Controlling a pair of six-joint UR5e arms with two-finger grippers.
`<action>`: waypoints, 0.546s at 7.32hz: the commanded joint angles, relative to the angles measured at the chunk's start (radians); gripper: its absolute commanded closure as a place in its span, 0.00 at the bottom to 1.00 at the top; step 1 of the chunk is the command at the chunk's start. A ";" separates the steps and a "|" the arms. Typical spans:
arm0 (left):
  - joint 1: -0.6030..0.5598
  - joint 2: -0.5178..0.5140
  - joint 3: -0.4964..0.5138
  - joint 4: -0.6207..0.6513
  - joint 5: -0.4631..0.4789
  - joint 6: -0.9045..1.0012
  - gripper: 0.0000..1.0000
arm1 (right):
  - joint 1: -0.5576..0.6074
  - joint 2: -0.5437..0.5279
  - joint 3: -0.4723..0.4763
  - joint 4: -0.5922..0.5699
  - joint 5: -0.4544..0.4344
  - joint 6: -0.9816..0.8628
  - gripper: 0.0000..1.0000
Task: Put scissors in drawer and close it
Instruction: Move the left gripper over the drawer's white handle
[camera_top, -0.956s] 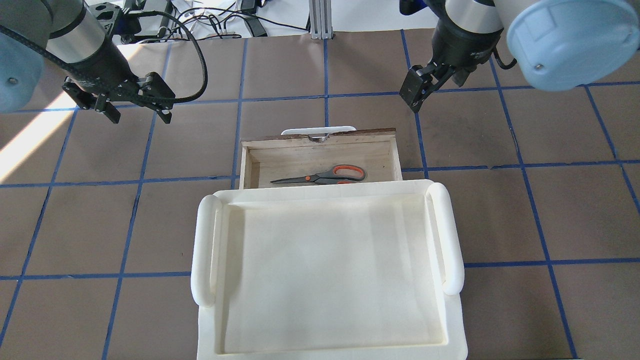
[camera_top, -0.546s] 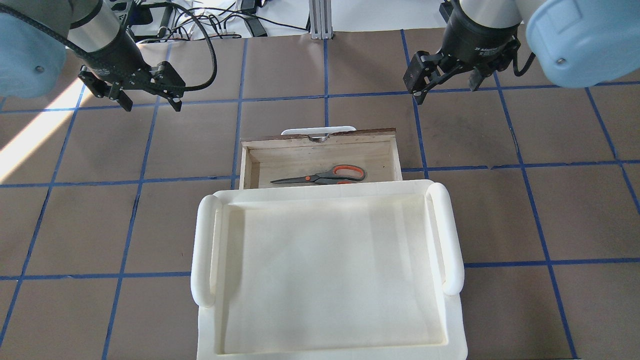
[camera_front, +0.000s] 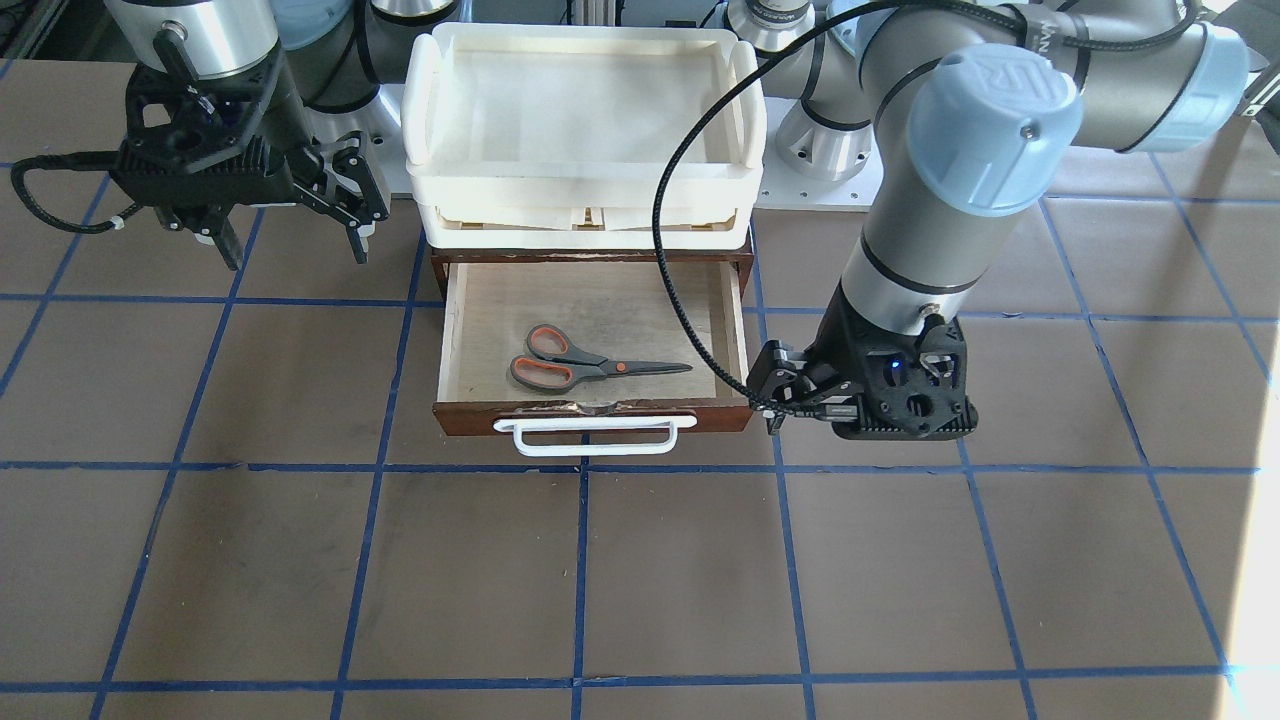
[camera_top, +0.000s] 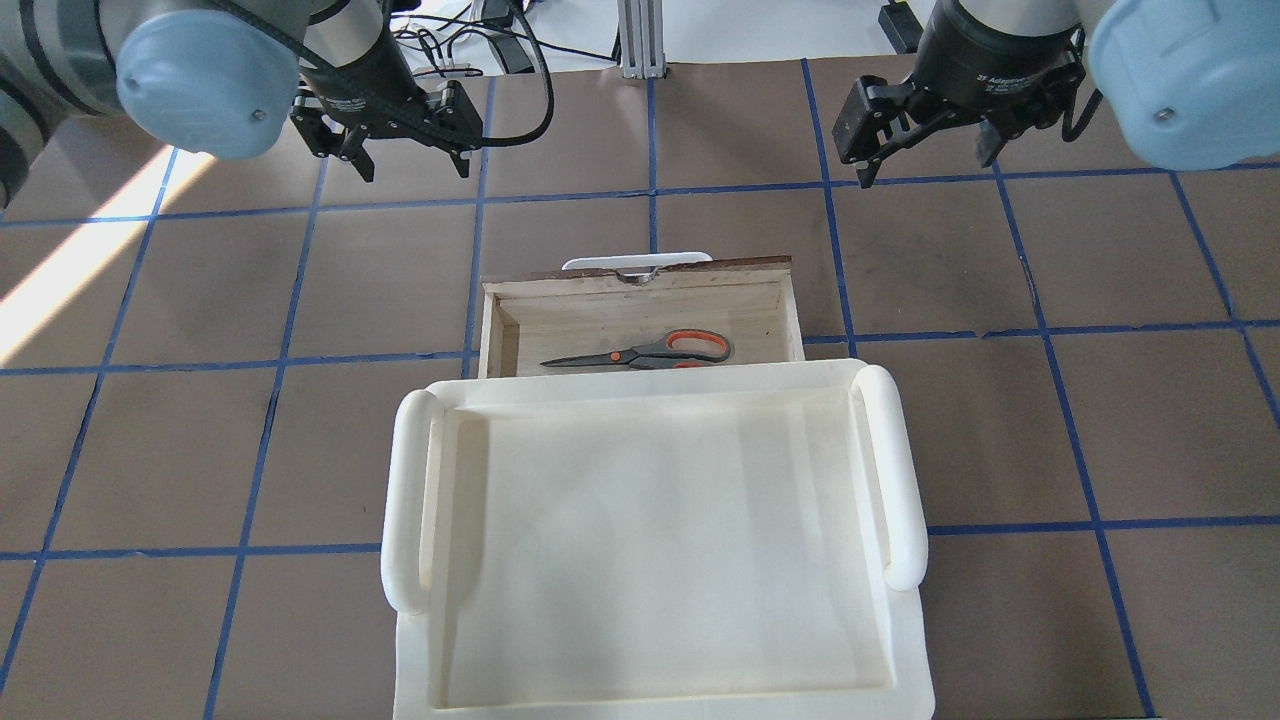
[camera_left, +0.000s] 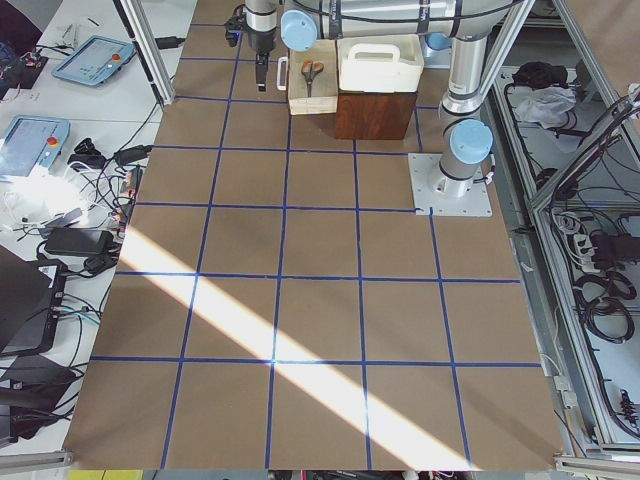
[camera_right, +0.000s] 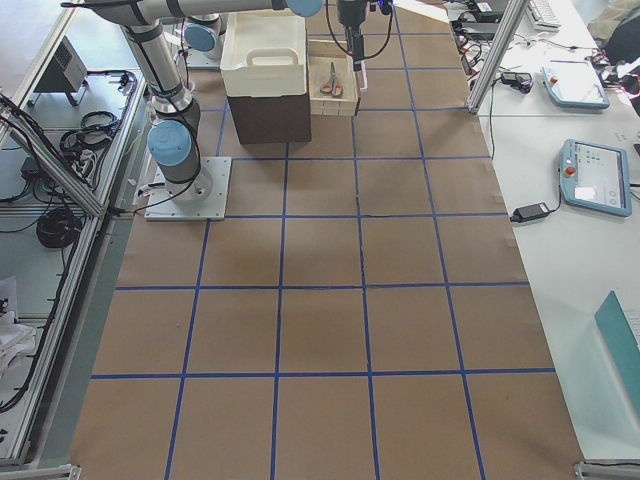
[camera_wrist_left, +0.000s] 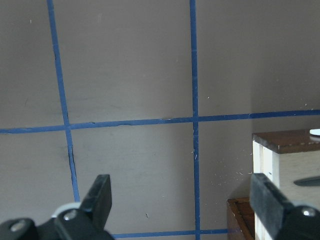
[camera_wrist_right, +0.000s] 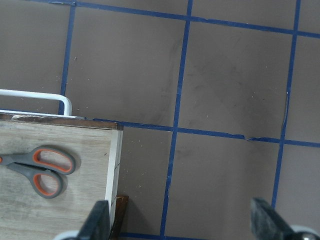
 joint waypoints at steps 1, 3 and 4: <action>-0.073 -0.093 0.005 0.104 -0.001 -0.089 0.00 | 0.000 -0.001 0.003 0.007 -0.004 0.001 0.00; -0.099 -0.163 0.007 0.169 -0.001 -0.135 0.00 | 0.000 -0.001 0.007 0.008 -0.004 0.001 0.00; -0.134 -0.179 0.014 0.171 -0.001 -0.171 0.00 | 0.000 -0.001 0.012 0.007 -0.001 0.001 0.00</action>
